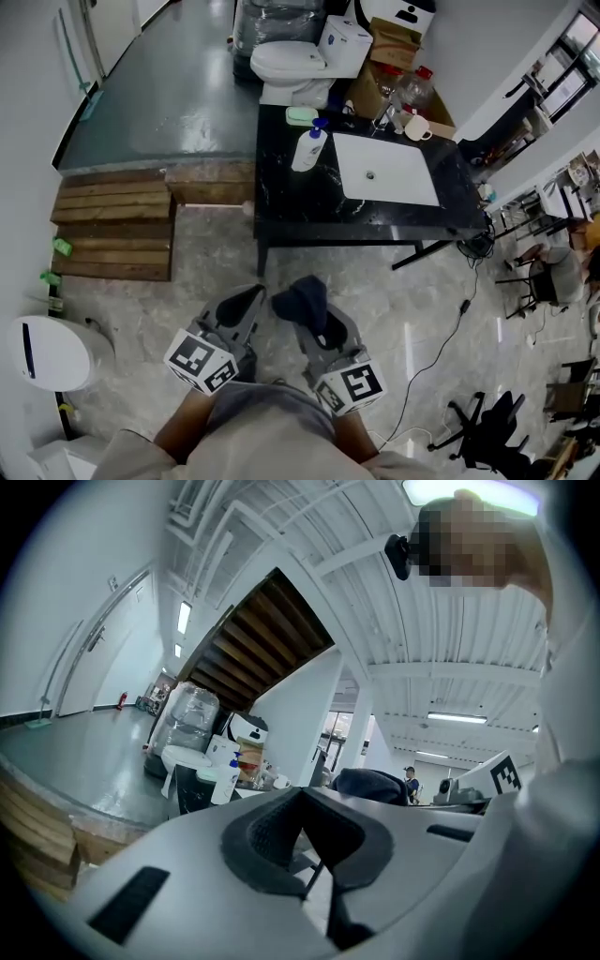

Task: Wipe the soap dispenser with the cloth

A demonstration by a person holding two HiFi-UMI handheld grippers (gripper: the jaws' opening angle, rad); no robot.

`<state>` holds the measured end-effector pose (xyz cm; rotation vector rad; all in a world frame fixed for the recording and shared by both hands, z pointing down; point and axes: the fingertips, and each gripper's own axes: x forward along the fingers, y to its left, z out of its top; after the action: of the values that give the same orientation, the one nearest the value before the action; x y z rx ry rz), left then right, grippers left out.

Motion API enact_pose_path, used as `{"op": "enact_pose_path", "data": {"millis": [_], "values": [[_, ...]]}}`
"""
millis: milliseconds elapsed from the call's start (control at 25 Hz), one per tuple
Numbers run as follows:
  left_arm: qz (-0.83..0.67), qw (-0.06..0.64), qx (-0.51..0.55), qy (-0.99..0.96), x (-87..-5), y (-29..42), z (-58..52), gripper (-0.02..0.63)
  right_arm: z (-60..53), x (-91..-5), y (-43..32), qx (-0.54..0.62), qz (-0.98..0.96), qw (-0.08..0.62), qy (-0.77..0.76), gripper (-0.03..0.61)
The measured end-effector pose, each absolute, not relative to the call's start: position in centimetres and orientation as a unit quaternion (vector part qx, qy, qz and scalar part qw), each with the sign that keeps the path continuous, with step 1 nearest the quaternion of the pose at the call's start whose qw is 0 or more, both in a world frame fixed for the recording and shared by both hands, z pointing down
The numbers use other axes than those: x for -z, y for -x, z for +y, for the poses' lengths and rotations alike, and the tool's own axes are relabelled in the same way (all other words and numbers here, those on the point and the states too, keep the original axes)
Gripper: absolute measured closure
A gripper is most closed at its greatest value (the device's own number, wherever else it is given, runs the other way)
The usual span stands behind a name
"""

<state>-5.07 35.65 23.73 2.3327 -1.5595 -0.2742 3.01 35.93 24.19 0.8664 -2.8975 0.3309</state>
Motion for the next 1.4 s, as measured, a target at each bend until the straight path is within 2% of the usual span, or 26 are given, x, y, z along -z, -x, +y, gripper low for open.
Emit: {"op": "enact_pose_path", "data": {"millis": [520, 960, 1400], "values": [[-0.528, 0.161, 0.134, -0.823, -23.1, 11.9, 32.8, 0.609, 32.4, -23.2, 3.5, -0.072, -0.949, 0.072, -0.298, 0.451], [-0.509, 0.164, 0.124, -0.836, -23.7, 12.1, 29.7, 0.607, 29.6, -23.5, 4.4, -0.073, -0.945, 0.063, -0.312, 0.451], [-0.500, 0.166, 0.100, -0.844, -24.1, 12.5, 22.1, 0.607, 22.2, -24.0, 4.8, -0.089, -0.940, 0.051, -0.325, 0.451]]}}
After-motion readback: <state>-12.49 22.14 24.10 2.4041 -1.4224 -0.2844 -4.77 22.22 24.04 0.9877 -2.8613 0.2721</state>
